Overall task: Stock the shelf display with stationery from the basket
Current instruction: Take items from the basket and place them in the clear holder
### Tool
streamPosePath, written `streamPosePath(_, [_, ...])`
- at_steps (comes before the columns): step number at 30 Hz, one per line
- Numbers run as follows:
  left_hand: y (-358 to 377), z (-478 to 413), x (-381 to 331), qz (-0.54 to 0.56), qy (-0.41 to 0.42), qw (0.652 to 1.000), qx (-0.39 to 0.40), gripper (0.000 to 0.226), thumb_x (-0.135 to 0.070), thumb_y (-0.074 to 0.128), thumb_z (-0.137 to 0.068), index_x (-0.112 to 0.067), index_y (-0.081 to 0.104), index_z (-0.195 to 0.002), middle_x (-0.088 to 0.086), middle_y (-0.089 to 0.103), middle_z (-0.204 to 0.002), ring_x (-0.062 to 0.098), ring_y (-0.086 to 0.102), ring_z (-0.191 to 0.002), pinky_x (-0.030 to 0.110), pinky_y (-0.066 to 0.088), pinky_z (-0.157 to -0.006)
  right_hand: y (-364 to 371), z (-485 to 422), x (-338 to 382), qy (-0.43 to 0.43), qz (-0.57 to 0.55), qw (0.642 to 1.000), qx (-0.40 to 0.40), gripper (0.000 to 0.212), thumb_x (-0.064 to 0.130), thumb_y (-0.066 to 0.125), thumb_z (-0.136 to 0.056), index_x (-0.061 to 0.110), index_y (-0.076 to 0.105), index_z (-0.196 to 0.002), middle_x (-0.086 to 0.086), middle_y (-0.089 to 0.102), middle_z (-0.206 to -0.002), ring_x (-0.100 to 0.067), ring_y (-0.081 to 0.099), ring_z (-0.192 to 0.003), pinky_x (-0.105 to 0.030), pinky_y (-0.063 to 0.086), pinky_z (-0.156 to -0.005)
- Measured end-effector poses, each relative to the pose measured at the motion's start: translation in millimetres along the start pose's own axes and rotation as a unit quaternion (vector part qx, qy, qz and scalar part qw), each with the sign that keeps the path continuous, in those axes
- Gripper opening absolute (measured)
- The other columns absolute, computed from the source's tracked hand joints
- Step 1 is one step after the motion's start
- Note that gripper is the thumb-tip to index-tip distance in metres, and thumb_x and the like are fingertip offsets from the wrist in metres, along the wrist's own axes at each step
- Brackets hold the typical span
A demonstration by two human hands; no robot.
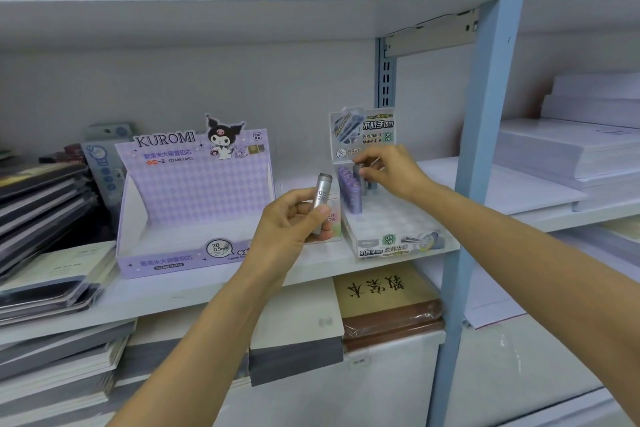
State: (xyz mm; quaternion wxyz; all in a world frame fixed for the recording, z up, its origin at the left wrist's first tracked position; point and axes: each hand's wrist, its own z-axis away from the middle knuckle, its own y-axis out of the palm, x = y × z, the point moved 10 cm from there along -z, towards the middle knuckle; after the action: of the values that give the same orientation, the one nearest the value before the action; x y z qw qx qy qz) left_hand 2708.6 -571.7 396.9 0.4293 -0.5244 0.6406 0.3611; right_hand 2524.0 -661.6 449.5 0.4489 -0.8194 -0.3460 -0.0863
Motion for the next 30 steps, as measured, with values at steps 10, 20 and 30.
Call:
streamPosePath(10, [-1.1,2.8,3.1,0.013,-0.028,0.999,-0.016,0.023,-0.008,0.069,-0.087,-0.004,0.060,-0.108,0.012,0.075,-0.091,0.017,0.071,-0.074,0.031,0.060,-0.076,1.0,8.5,4.2,0.001,0.109,0.994,0.023,0.031,0.016,0.060,-0.095,0.012,0.063,-0.125,-0.008,0.063,-0.109,-0.020,0.058,-0.094,-0.033,0.048,-0.085])
streamPosePath(20, [19.0,4.1,-13.0,-0.058,0.053,0.996,-0.053,0.021,-0.009,0.072,-0.085,-0.012,0.060,-0.101,0.004,0.068,-0.092,0.016,0.068,-0.079,0.029,0.058,-0.071,-10.6,59.8,55.8,0.015,-0.373,0.927,0.041,0.020,0.009,0.073,-0.082,0.005,0.070,-0.102,-0.011,0.073,-0.094,-0.015,0.068,-0.080,-0.020,0.053,-0.069])
streamPosePath(30, [76.8,40.4,0.8,-0.528,0.250,0.801,0.133,0.045,-0.033,0.051,-0.099,-0.021,0.046,-0.142,-0.007,0.045,-0.146,0.011,0.031,-0.140,0.015,0.011,-0.112,-67.0,44.1,3.6,0.047,-0.206,0.965,-0.157,0.019,0.005,0.072,-0.084,0.015,0.073,-0.100,0.002,0.072,-0.088,-0.005,0.066,-0.078,-0.020,0.054,-0.081])
